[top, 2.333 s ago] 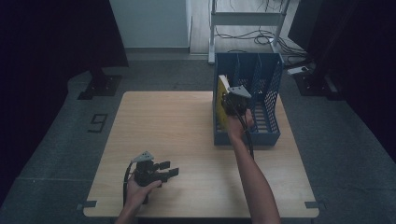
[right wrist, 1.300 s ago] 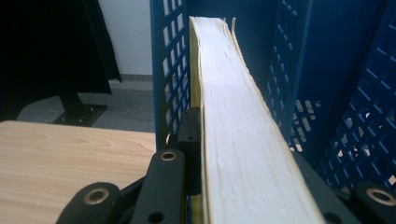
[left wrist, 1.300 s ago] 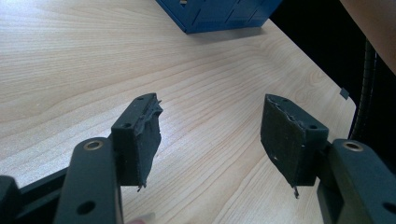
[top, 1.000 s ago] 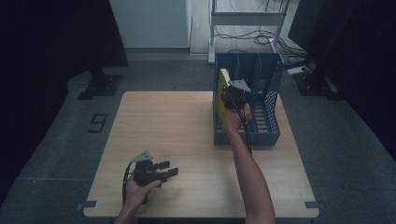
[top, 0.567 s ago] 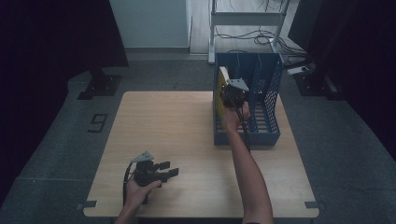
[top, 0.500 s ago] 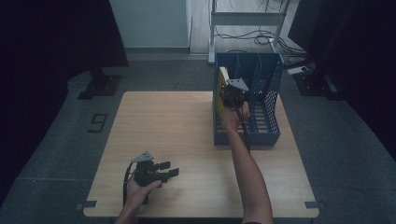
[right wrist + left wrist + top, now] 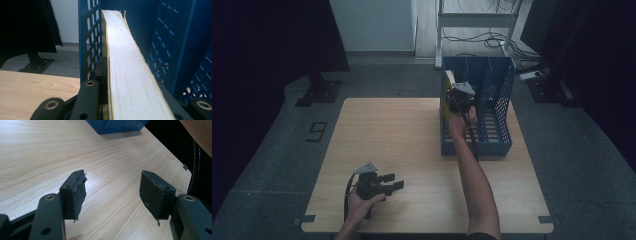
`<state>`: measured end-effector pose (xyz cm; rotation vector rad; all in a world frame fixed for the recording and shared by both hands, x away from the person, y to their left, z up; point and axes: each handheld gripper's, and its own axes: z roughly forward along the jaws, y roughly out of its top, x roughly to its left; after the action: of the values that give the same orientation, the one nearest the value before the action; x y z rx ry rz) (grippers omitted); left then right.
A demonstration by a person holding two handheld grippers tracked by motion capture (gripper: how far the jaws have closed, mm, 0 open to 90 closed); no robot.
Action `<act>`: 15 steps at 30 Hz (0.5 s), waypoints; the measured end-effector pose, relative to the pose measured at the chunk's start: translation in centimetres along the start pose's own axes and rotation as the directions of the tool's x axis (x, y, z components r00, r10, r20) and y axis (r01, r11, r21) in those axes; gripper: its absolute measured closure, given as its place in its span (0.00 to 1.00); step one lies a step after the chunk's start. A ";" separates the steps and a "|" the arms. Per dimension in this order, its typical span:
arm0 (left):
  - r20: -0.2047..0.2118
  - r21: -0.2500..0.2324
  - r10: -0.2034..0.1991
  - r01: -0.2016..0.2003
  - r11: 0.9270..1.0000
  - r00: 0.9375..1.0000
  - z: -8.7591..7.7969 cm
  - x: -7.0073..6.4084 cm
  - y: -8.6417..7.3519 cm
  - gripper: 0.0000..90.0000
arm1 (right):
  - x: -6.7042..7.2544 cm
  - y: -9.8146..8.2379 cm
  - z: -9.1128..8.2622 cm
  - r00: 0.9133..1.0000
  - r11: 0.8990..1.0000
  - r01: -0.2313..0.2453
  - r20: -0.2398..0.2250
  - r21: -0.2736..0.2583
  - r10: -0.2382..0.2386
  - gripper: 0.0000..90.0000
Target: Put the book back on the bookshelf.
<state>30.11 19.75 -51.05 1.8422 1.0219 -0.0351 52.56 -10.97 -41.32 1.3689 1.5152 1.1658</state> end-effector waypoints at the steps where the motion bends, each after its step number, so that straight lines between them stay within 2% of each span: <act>1: 0.000 0.000 0.000 0.000 1.000 1.000 0.0 0.0 0.0 0.42 | 0.0 0.0 0.1 1.000 1.000 0.000 0.000 -0.004 0.000 0.83; 15: -0.001 0.001 -0.003 0.003 1.000 1.000 0.1 0.1 -0.1 0.42 | 0.3 -0.1 1.4 1.000 1.000 0.006 0.001 0.001 -0.006 0.83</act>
<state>30.19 19.77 -51.21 1.8422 1.0248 -0.0368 53.79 -10.54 -41.75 1.3641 1.5192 1.1604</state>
